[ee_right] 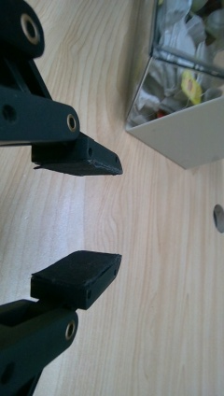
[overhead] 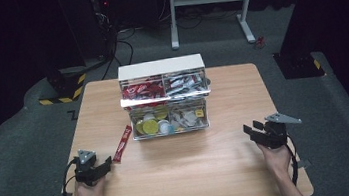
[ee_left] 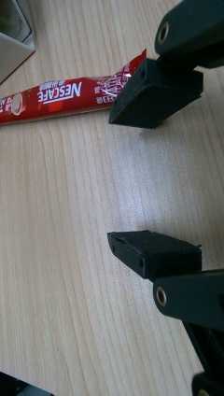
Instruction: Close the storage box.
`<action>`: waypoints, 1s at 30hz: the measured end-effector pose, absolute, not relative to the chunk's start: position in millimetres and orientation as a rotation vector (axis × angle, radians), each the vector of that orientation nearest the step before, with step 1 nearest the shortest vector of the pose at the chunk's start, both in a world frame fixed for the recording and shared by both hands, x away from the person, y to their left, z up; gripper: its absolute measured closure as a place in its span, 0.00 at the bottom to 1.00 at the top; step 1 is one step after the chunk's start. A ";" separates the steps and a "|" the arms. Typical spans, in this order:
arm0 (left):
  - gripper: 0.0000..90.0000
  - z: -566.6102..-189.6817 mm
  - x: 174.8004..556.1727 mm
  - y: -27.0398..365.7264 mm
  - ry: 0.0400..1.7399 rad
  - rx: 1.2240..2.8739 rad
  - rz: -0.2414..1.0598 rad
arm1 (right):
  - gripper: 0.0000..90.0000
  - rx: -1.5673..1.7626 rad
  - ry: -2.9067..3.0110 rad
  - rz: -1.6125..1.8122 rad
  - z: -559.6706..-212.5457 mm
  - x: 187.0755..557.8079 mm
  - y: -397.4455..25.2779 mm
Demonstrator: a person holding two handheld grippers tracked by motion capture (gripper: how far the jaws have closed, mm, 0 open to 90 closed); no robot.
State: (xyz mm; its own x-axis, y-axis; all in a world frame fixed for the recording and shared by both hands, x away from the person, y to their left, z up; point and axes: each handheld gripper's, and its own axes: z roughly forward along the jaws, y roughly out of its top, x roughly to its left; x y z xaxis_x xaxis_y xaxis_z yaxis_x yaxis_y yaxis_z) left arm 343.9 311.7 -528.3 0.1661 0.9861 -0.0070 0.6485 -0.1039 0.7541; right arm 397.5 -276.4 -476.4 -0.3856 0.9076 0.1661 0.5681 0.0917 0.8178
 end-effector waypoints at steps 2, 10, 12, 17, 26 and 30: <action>0.41 -528.3 343.9 311.6 1.548 1.827 0.698 | 0.55 1.455 1.997 1.190 -480.1 398.3 -276.0; 0.41 -528.2 344.0 311.6 1.548 1.828 0.700 | 0.55 1.472 2.011 1.129 -491.6 403.2 -272.7; 0.41 -528.3 343.9 311.6 1.549 1.826 0.698 | 0.55 1.472 2.011 1.117 -494.6 404.2 -270.6; 0.41 -528.3 343.9 311.6 1.548 1.826 0.698 | 0.55 1.469 2.018 1.082 -500.0 406.1 -266.4; 0.41 -528.3 343.9 311.6 1.548 1.826 0.698 | 0.54 1.480 2.026 1.008 -513.1 408.9 -264.0; 0.41 -528.3 343.9 311.7 1.548 1.826 0.697 | 0.54 1.487 2.027 0.980 -518.5 408.8 -262.6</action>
State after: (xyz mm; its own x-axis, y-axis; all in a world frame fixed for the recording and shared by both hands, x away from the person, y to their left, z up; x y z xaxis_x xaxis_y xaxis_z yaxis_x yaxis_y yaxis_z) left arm 343.9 311.7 -528.3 0.1666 0.9860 -0.0070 0.6485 -0.1042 0.7540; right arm 408.8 -262.6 -518.5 -0.3252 0.9438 0.0587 0.6322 0.1709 0.7557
